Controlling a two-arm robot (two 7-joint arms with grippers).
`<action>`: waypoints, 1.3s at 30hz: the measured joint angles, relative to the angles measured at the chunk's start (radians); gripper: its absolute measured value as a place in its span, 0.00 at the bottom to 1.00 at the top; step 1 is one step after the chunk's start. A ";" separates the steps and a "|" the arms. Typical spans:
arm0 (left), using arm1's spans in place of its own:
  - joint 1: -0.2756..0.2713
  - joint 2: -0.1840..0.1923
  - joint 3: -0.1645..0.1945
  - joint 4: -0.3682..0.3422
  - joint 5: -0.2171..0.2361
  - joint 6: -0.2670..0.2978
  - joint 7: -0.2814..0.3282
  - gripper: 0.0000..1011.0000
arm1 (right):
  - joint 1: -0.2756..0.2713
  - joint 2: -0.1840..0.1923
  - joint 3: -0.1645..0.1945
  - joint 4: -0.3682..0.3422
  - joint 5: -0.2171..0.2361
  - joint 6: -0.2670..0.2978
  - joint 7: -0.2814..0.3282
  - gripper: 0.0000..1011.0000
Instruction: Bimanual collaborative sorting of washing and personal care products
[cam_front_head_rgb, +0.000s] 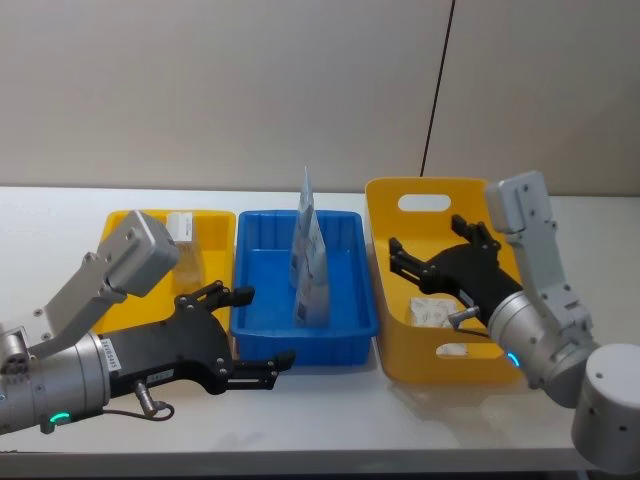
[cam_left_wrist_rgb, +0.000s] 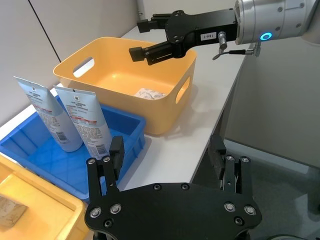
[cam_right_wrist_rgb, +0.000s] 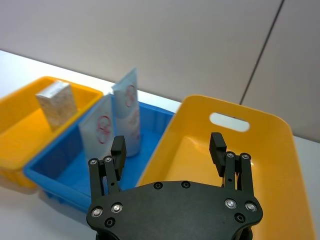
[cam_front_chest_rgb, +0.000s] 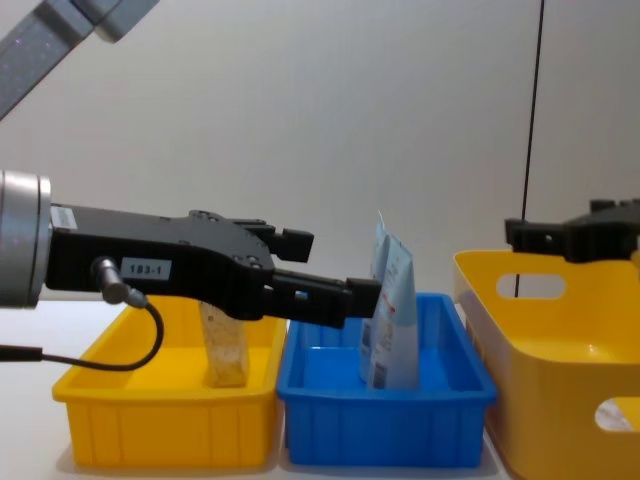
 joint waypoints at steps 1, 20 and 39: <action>0.000 0.000 0.000 0.000 0.000 0.000 0.000 0.99 | 0.000 -0.001 -0.001 -0.005 0.001 0.002 0.002 0.99; 0.000 0.000 0.000 0.000 0.000 0.000 0.000 0.99 | 0.015 -0.057 -0.033 -0.066 0.024 0.091 0.028 0.99; 0.000 0.000 0.000 0.000 0.000 0.000 0.000 0.99 | 0.083 -0.131 -0.087 0.029 -0.028 0.125 0.007 0.99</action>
